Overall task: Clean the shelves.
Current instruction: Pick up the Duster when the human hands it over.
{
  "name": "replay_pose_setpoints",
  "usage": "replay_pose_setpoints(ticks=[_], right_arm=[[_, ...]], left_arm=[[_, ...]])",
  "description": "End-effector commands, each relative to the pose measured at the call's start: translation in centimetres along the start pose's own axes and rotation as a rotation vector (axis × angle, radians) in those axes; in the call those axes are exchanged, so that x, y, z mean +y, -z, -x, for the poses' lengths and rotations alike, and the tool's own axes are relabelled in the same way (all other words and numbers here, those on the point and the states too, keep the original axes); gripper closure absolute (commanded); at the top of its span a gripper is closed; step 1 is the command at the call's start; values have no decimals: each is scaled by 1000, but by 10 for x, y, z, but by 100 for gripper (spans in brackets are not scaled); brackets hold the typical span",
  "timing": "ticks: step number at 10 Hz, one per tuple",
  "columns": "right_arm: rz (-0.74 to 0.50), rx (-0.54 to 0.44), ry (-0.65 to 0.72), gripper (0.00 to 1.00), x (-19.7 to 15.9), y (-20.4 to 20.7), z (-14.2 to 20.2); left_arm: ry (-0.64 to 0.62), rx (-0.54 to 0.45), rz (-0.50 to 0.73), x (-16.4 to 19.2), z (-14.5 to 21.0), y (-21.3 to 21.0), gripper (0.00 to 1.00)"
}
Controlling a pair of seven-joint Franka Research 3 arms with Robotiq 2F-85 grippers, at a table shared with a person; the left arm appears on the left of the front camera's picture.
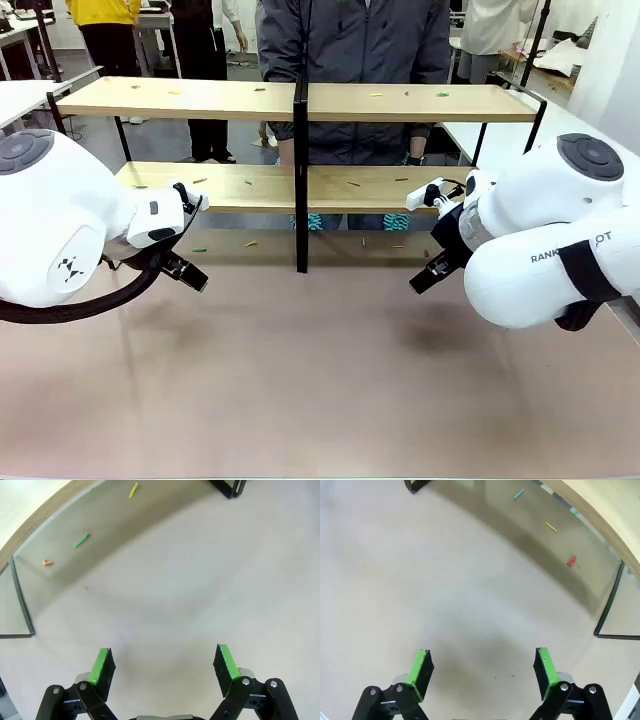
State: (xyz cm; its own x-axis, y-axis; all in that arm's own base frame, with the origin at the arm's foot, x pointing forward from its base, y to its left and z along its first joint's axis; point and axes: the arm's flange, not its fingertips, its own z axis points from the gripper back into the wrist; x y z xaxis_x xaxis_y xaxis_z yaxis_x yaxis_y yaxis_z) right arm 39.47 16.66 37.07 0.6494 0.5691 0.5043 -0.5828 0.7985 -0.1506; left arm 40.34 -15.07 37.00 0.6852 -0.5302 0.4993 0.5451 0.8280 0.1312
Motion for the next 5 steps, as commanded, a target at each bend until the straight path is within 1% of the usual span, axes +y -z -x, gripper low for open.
replay_pose_setpoints(ticks=[1, 5], right_arm=[[0, 0, 0, 0, 0, 0, 0], [0, 0, 0, 0, 0, 0, 0]], left_arm=[[0, 0, 0, 0, 0, 0, 0], [0, 0, 0, 0, 0, 0, 0]])
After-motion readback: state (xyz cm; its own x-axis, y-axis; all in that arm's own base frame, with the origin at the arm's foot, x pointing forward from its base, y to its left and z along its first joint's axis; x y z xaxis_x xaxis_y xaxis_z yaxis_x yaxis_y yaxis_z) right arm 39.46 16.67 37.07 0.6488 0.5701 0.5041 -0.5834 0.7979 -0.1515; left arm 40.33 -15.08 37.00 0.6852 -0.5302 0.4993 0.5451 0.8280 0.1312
